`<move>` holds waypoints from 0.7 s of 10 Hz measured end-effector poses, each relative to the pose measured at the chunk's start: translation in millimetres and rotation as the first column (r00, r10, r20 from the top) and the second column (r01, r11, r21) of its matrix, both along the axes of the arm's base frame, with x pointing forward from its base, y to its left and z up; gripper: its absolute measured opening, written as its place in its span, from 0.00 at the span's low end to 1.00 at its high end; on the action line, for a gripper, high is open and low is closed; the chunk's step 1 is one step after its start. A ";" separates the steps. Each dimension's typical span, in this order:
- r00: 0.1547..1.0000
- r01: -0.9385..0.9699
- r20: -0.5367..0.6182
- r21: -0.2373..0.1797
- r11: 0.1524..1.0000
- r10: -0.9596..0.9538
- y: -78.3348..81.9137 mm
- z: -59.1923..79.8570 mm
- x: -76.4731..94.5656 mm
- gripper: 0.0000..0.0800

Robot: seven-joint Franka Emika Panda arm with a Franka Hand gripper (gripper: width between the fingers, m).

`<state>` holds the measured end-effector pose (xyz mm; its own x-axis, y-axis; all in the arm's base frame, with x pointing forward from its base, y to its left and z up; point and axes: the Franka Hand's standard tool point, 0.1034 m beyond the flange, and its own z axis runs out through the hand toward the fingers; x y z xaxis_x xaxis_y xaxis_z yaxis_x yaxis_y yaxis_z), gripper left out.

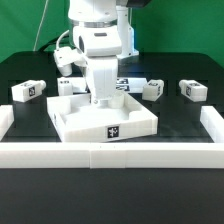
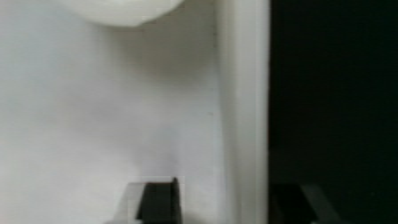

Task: Assemble one leg

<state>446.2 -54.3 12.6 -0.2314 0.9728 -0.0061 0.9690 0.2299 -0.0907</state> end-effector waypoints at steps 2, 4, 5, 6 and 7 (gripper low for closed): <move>1.000 0.000 0.005 0.000 1.000 0.000 -0.1 0.9 1.4 0.08; 1.000 0.000 0.005 0.000 1.000 0.000 -0.2 0.9 1.4 0.08; 1.000 0.000 0.005 0.000 1.000 0.000 -0.2 0.9 1.4 0.08; 1.000 0.000 0.005 0.000 1.000 0.000 -0.2 0.9 1.4 0.08; 0.999 0.042 0.009 -0.002 0.999 -0.042 4.2 1.1 2.4 0.08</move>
Offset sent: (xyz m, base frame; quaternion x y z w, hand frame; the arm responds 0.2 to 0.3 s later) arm 0.0000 0.0000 0.0000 0.0000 0.0000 0.0000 1.0000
